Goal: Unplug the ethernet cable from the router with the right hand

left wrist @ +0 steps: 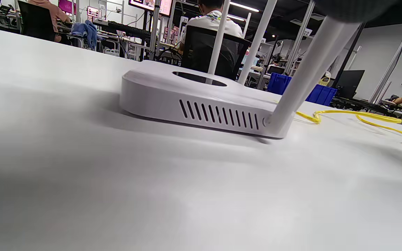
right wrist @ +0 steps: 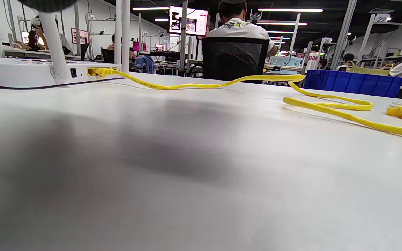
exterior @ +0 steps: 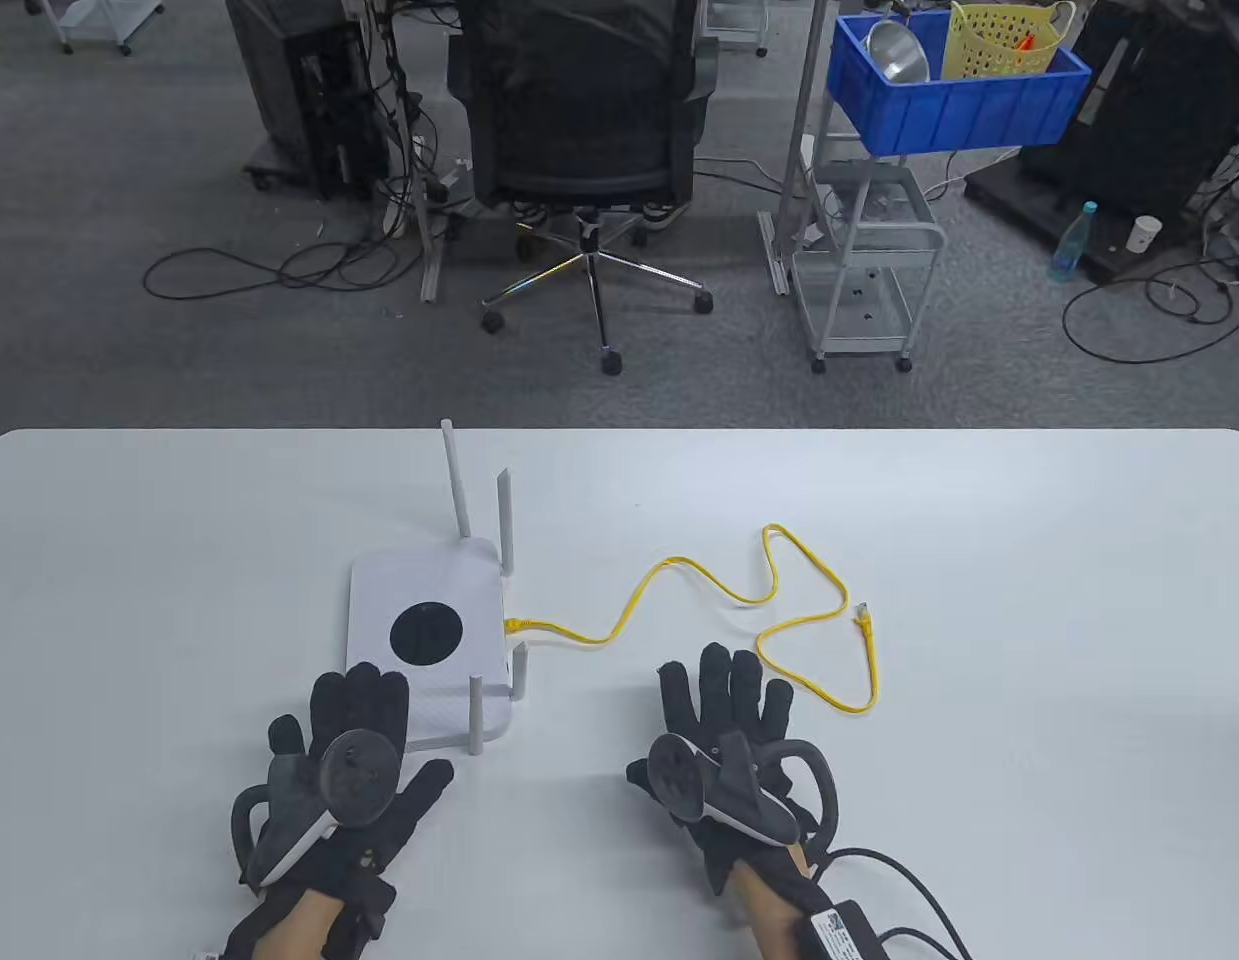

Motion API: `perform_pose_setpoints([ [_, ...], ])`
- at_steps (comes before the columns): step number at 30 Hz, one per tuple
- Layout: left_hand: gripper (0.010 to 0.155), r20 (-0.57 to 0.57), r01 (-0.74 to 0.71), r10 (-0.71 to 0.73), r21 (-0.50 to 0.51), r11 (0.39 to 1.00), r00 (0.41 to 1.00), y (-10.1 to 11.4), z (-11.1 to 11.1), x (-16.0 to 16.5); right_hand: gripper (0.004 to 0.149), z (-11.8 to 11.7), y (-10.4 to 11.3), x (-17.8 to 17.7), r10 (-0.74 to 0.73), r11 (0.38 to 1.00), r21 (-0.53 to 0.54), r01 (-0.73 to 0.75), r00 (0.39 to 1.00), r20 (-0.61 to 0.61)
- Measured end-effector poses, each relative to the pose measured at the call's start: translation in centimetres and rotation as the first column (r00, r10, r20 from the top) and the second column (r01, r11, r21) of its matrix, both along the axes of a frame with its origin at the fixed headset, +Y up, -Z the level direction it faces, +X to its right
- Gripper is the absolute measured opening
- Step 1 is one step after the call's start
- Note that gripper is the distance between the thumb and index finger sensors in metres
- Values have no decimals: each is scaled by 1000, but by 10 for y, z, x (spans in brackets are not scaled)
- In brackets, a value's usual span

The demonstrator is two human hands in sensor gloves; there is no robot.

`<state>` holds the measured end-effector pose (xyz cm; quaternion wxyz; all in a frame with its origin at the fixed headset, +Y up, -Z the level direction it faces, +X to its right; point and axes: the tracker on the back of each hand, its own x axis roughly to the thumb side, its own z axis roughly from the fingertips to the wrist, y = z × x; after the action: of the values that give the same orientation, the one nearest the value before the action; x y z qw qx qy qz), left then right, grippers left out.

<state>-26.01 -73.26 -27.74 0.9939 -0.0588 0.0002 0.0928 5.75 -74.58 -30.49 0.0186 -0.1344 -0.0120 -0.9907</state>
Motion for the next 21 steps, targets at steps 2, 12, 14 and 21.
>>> perform_pose_setpoints([
  [2, 86, 0, 4, -4, -5, 1000, 1000, -1, 0, 0, 95, 0, 0, 0, -1, 1000, -1, 1, 1000, -1],
  [12, 86, -10, -11, 11, -23, 1000, 1000, -2, -2, -2, 95, 1, -1, -1, -4, 1000, -9, 4, 1000, -5],
  [14, 86, -6, -9, 9, -24, 1000, 1000, -3, -2, -1, 95, 1, -1, -1, -2, 1000, -10, 2, 1000, -4],
  [21, 87, -1, -9, 9, -29, 1000, 1000, -3, -2, 0, 95, 2, 0, -2, 4, 1000, -13, -4, 1000, -7],
])
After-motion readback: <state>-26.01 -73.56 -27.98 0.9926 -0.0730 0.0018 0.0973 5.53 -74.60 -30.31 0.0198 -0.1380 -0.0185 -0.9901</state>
